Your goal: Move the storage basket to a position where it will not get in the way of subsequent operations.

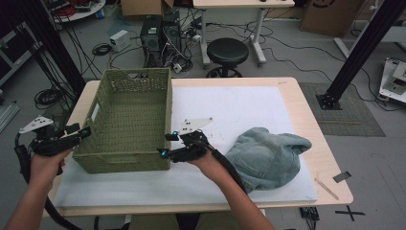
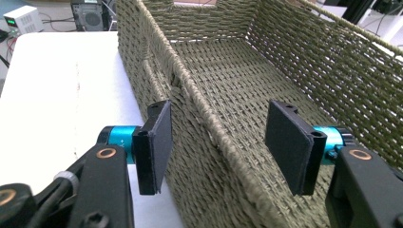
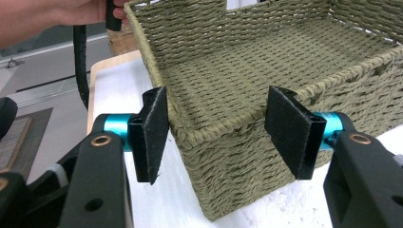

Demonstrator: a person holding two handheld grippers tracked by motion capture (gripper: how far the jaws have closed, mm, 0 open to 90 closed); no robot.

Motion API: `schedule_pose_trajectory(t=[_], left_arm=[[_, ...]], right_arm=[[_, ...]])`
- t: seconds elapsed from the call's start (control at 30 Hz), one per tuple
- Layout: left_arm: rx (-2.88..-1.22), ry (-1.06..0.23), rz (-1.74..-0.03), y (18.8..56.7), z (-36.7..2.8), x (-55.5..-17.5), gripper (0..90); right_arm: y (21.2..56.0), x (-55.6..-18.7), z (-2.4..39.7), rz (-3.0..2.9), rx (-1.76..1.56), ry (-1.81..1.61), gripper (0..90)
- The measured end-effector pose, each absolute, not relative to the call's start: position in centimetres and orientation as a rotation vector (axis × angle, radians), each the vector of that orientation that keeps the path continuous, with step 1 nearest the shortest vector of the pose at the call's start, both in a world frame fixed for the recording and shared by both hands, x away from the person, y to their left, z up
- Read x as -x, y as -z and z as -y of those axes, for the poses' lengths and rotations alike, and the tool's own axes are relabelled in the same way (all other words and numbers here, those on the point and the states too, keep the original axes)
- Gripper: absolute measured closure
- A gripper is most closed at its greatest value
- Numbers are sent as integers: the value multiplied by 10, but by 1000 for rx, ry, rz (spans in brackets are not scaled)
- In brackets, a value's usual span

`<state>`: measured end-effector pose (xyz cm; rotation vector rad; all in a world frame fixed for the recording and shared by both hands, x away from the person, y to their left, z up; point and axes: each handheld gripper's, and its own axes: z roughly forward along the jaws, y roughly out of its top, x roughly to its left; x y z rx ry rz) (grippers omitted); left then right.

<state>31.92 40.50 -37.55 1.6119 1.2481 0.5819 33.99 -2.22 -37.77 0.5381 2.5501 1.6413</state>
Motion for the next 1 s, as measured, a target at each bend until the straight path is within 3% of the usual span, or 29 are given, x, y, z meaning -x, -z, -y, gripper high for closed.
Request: schedule_pose_trajectory(t=[0.3, 0.7, 0.87, 1.0], left_arm=[[-1632, -585, -1222, 372, -398, -317, 368], [-1592, -666, -1269, 361, -405, -322, 237], [-1629, -677, -1284, 356, -406, -328, 239], [-1663, -658, -1307, 356, -404, -338, 303]], right_arm=[[379, -338, 13, -2533, -533, -1648, 417], [383, -336, 2, -2508, -549, -1679, 399], [383, -335, 15, -2491, -569, -1665, 383], [379, -336, 30, -2472, -599, -1662, 381]])
